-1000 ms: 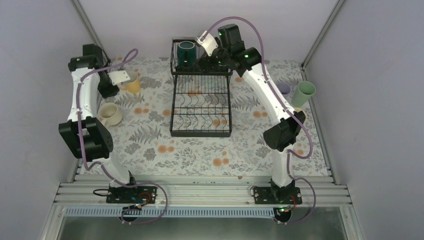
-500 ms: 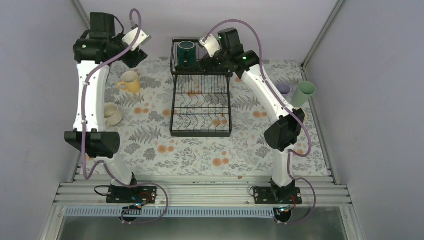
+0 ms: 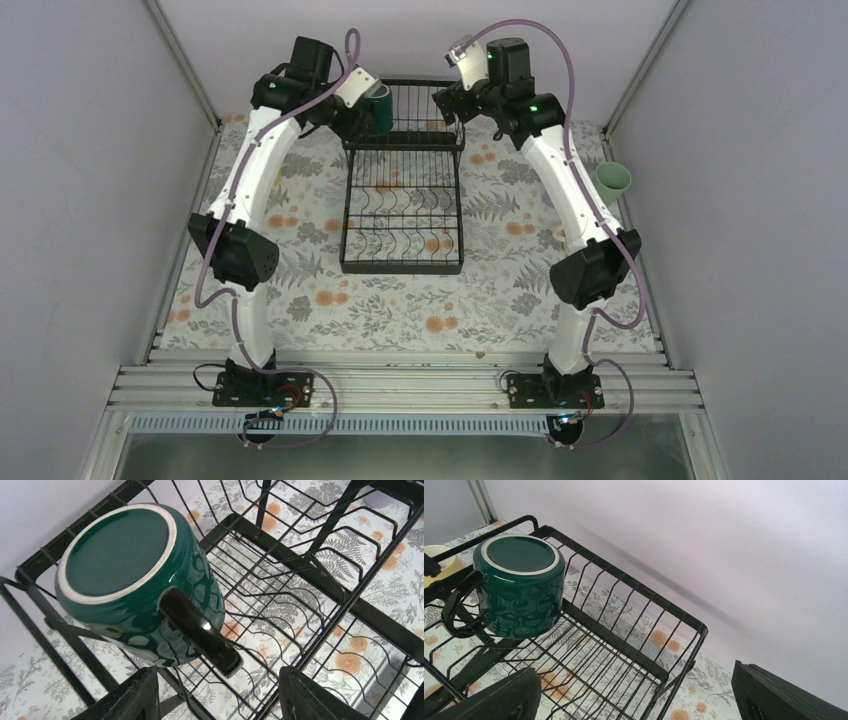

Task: Unload the cups from the dish rack

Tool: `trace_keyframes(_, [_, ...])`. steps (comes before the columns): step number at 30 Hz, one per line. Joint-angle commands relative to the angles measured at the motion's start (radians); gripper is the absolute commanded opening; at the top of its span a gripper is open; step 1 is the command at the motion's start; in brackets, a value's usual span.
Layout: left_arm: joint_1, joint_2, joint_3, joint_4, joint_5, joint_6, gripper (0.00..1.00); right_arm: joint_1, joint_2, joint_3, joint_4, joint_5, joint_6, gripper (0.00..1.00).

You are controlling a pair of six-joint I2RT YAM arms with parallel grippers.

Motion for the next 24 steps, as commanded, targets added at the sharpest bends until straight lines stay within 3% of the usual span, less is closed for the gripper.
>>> trace_keyframes(1, [-0.014, 0.012, 0.049, 0.021, -0.017, -0.054, 0.61, 0.0, -0.021, -0.012, 0.017, 0.006, 0.029, 0.97])
trace_keyframes(15, [-0.084, 0.129, 0.115, 0.029, -0.1, -0.074, 0.57, -0.005, -0.002, -0.01, 0.016, -0.011, 0.034, 0.94])
trace_keyframes(18, [-0.098, 0.15, 0.117, 0.029, -0.125, -0.077, 0.48, -0.006, -0.001, -0.01, 0.015, -0.019, 0.034, 0.93])
trace_keyframes(21, [-0.106, 0.159, 0.11, 0.031, -0.145, -0.08, 0.45, -0.007, -0.003, -0.013, 0.015, -0.021, 0.032, 0.93])
trace_keyframes(24, [-0.111, 0.159, 0.114, 0.036, -0.163, -0.079, 0.34, -0.009, -0.007, -0.021, 0.019, -0.026, 0.031, 0.92])
